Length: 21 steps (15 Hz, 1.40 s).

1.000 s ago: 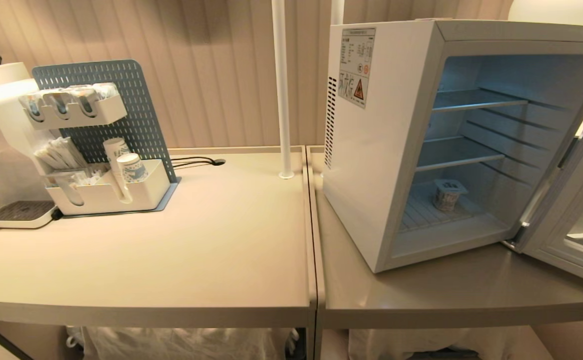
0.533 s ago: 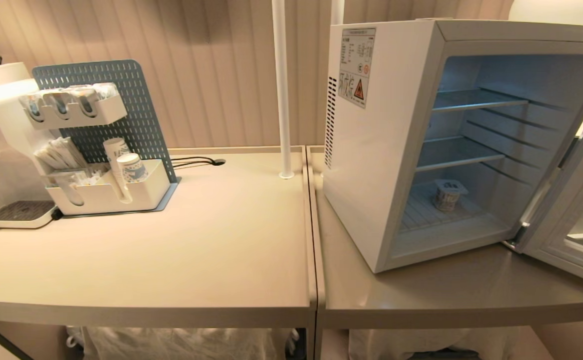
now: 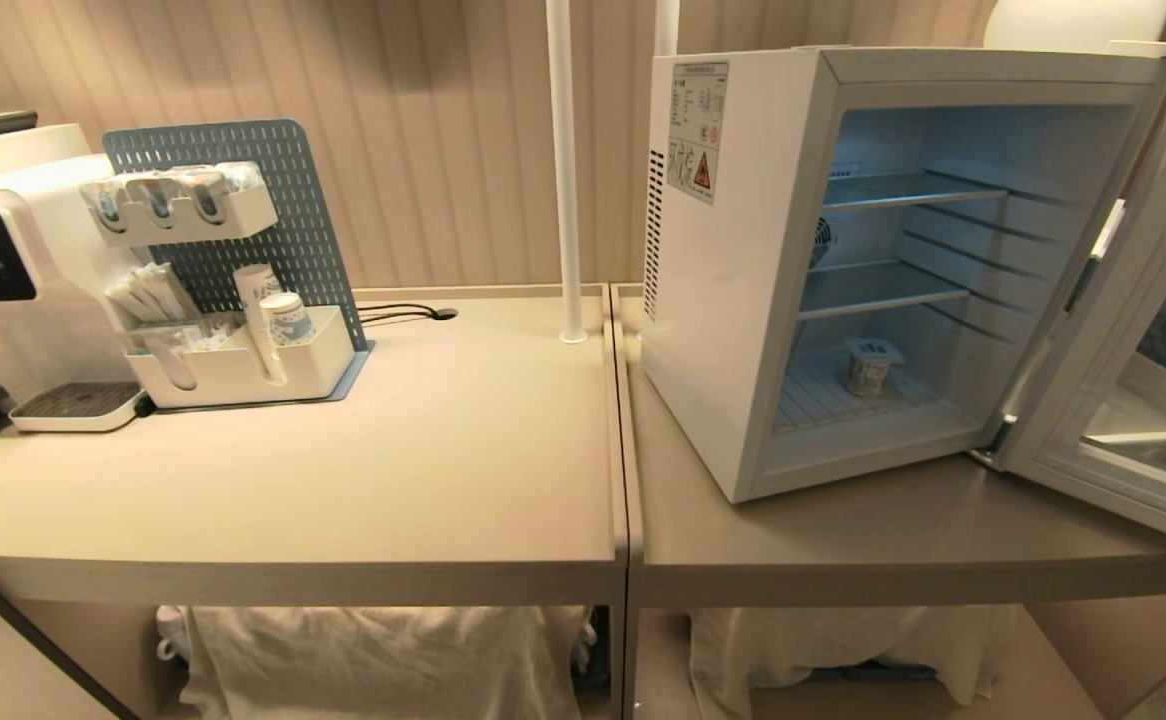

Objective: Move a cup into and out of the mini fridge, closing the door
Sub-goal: Close the freezer door

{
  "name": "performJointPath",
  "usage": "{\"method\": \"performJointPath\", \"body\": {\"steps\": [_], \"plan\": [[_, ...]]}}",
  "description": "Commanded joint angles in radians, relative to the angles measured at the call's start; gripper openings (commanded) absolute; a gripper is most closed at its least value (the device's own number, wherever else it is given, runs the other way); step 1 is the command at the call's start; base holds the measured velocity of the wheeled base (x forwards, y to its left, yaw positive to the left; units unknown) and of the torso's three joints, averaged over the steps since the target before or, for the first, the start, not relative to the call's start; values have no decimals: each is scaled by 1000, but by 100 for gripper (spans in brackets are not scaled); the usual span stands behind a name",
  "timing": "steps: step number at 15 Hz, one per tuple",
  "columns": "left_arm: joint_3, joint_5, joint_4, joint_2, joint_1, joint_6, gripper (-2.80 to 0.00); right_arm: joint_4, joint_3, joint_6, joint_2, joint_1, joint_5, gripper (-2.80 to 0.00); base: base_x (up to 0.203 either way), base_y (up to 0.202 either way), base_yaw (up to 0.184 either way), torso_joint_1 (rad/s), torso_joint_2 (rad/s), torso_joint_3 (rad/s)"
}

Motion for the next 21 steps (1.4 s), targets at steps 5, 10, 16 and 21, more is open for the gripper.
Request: {"method": "performJointPath", "body": {"steps": [5,10,16,21], "plan": [[0,-1,1,2,0,4,-280,1,0,-1,1,0,0,-280,-1,-19,0,1,0,0],[0,-1,1,2,0,4,-280,2,0,-1,1,0,0,-280,0,-190,1,2,3,4],[0,-1,1,2,0,4,-280,2,-2,-1,1,0,0,-280,0,-192,-1,3,1,6],[0,-1,1,2,0,4,-280,6,-2,-1,3,0,0,-280,0,-192,0,4,2,4]]}}
